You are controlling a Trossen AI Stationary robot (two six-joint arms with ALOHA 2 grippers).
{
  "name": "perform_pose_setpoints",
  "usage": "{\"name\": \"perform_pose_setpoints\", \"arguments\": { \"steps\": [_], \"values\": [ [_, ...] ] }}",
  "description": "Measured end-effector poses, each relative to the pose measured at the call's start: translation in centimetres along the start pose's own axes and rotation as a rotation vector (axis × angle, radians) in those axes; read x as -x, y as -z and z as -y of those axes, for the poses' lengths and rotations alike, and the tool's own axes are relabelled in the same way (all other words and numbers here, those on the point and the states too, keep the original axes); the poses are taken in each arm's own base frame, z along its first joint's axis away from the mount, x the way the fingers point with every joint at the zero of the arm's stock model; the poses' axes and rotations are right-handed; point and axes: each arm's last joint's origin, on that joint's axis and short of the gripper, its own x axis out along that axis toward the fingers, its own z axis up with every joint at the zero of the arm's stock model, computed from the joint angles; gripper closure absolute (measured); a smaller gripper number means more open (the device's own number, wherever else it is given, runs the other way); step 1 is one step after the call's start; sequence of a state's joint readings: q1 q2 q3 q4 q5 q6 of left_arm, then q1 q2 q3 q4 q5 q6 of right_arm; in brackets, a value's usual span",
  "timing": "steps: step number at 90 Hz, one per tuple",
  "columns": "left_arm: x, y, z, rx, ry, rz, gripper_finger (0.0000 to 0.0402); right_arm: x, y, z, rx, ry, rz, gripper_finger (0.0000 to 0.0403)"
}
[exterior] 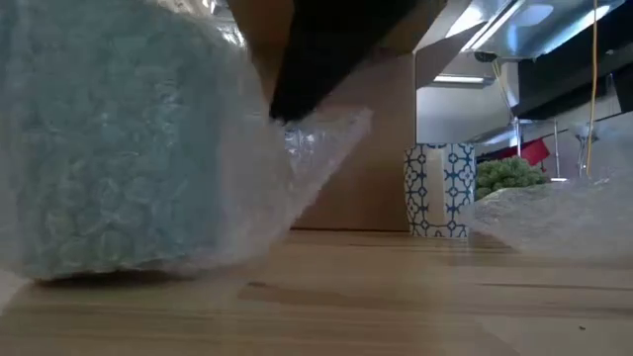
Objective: Wrap mug
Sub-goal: Wrap the green mug with bubble wrap, then put the wrapped green mug into the box
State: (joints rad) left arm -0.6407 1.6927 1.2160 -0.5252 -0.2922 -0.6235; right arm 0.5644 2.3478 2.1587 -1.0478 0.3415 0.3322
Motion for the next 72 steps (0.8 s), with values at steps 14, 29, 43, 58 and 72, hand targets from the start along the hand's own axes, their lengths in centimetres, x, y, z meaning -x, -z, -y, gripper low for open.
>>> {"name": "perform_pose_setpoints", "arguments": {
  "steps": [14, 29, 43, 58, 72],
  "values": [
    [3.0, -1.0, 0.1, -0.022, -0.031, 0.014, 0.0304, 3.4, -1.3, 0.0, 0.073, -0.012, 0.053, 0.0402],
    [5.6, -1.3, -0.4, -0.026, -0.068, 0.033, 0.0304, 4.8, -3.2, 0.6, 0.056, -0.041, 0.185, 0.0402],
    [7.4, -0.3, -0.6, -0.013, -0.086, -0.005, 0.0304, 3.8, -4.4, 0.9, 0.171, -0.135, 0.267, 0.0371],
    [9.2, 1.2, -0.1, -0.007, -0.106, -0.021, 0.0304, 1.3, -4.5, 0.3, 0.251, -0.151, 0.260, 0.0275],
    [10.3, 2.4, 0.6, -0.002, -0.128, -0.001, 0.0304, -0.2, -4.2, 0.5, 0.252, -0.129, 0.211, 0.0188]
  ]
}}
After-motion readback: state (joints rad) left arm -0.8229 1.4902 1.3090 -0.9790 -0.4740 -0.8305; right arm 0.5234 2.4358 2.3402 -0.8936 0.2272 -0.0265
